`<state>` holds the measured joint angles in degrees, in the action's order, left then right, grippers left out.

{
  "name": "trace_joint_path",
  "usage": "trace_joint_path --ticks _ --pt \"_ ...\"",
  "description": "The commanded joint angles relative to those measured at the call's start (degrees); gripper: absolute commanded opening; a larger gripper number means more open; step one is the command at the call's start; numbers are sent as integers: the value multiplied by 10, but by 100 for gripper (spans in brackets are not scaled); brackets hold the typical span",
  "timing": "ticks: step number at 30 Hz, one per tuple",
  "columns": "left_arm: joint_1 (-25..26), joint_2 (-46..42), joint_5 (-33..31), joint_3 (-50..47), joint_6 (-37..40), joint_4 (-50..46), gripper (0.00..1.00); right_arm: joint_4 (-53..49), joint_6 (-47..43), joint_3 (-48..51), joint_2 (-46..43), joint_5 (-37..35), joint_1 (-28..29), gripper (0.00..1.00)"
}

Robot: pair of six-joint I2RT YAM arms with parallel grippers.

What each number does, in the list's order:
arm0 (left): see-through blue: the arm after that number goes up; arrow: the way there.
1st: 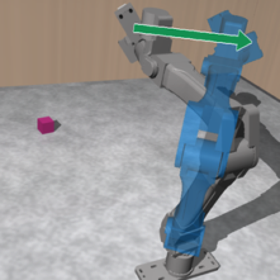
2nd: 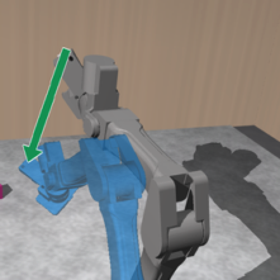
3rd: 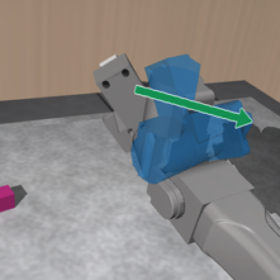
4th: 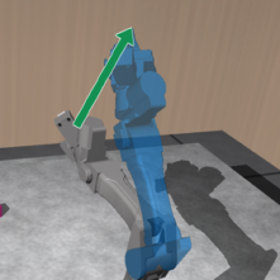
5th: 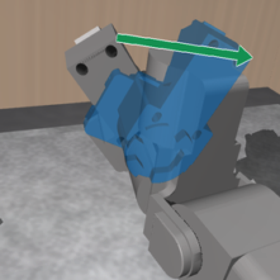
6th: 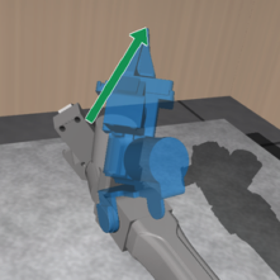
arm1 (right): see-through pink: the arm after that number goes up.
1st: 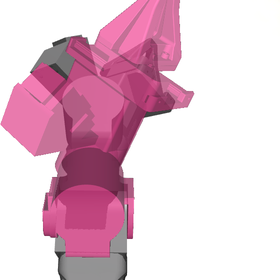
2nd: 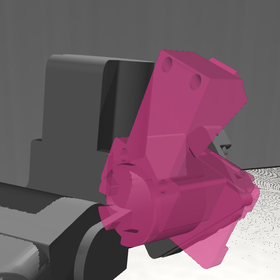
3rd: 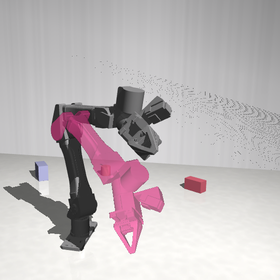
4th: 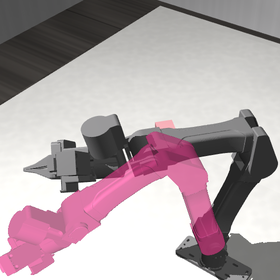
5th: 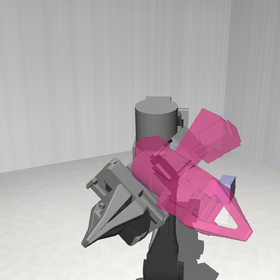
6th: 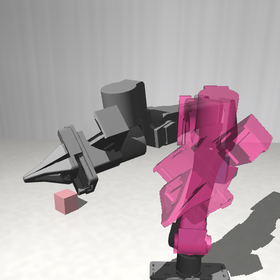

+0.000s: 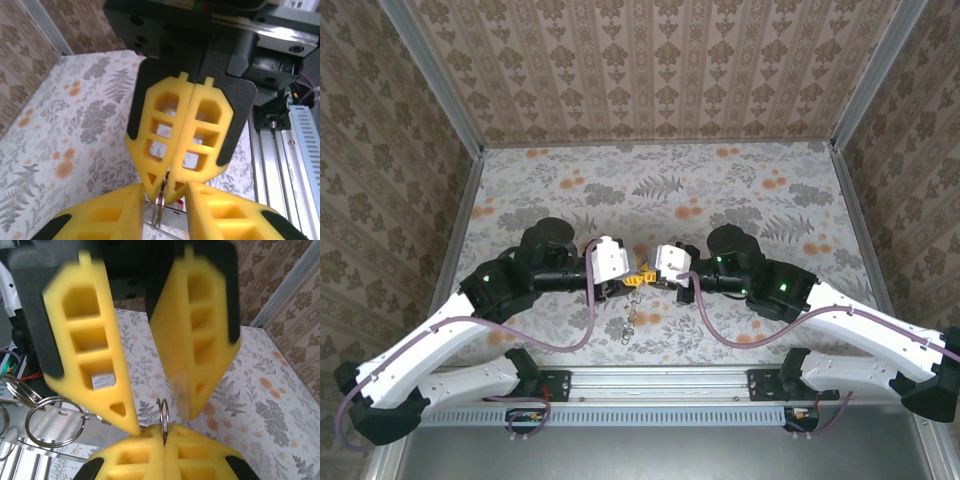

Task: Put the keys on the keyring

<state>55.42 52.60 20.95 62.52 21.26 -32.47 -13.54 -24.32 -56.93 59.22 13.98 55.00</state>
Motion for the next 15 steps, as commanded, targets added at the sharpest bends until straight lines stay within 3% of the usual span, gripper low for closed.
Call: trace_joint_path --ticks 1,10,12,15 --pt "6 9 -39 23 30 -50 26 11 -9 -26 -4 0 4 0" --pt "11 22 -49 36 36 -59 15 5 -12 -24 -7 31 5 0" --pt "12 20 -42 36 36 -55 3 6 -15 -23 -8 37 5 0" --pt "14 22 -36 35 35 -47 0 1 -16 -24 -4 43 6 0"
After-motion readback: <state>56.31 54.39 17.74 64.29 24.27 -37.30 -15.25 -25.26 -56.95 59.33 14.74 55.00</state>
